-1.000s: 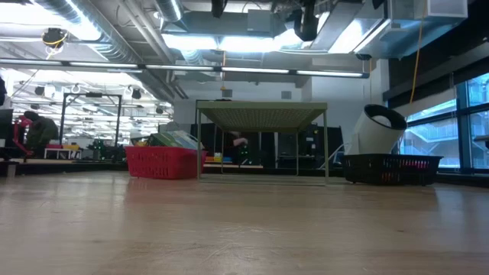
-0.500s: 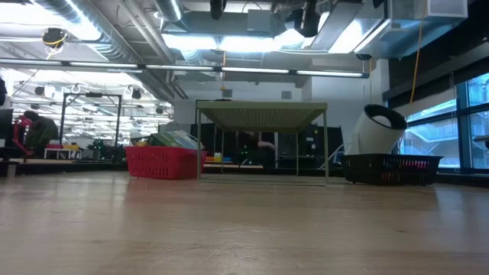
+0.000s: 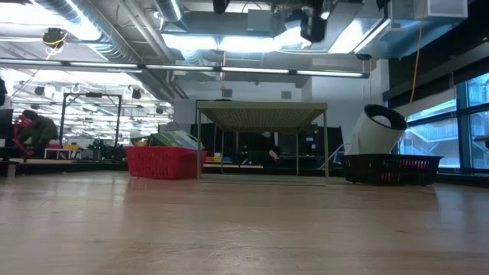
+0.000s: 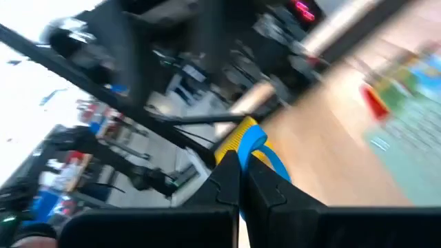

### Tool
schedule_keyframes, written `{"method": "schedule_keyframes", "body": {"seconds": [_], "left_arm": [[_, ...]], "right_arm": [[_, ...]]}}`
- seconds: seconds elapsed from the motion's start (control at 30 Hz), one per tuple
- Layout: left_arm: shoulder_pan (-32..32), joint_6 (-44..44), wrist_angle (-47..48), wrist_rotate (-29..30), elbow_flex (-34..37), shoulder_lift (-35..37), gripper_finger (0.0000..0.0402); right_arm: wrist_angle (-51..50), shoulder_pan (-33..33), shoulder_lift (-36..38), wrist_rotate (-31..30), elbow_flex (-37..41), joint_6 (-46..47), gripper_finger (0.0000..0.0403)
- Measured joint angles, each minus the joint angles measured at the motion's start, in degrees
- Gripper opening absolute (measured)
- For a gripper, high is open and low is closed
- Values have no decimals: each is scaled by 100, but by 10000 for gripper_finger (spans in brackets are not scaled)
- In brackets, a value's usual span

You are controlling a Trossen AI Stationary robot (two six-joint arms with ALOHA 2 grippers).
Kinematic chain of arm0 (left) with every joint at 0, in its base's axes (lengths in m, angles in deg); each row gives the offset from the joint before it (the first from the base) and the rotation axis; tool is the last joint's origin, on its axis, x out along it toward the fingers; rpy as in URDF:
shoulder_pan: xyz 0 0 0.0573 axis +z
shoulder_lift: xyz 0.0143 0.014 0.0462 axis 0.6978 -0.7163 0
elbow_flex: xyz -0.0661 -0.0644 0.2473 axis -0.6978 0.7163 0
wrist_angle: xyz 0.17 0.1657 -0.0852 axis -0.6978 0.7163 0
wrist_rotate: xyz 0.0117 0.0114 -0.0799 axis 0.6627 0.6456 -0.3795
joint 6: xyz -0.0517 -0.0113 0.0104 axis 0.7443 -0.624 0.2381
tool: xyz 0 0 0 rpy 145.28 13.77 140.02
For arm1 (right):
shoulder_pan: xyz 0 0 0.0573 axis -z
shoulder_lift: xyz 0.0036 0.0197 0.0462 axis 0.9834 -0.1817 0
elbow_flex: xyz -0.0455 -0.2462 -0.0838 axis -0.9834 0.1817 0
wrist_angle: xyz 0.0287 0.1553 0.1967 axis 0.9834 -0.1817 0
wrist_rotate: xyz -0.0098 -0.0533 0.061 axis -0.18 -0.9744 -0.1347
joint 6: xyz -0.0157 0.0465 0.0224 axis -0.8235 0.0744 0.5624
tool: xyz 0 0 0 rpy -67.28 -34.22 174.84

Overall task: Pick & Place Office Desk Supplies
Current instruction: Put the blue rubber band into the black bin

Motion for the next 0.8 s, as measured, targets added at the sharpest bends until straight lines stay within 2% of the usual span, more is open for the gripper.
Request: {"method": "schedule_keyframes", "body": {"seconds": [0.1, 0.2, 0.37, 0.57, 0.7, 0.8], "left_arm": [[-9, 119, 198, -409, -2, 63, 175], [-109, 98, 778, -725, -6, 168, 174], [-479, -363, 1831, -808, -4, 420, 164], [-1033, -650, 2711, -411, 0, 565, 149], [-1252, -451, 2214, -9, 297, 823, 140], [-1379, -275, 1649, 513, 769, 1162, 134]], "right_arm": [[-783, 147, 172, -26, 0, -158, 0], [-1682, 424, 490, -27, 0, -437, 0], [-2953, 1018, 1190, -49, 2, -819, 0], [-4873, 1770, 1820, -60, 2, -1415, 0], [-5947, 2111, 1947, -269, 2, -1906, 0], [-6241, 2298, 1946, -350, 4, -2205, 0]]}}
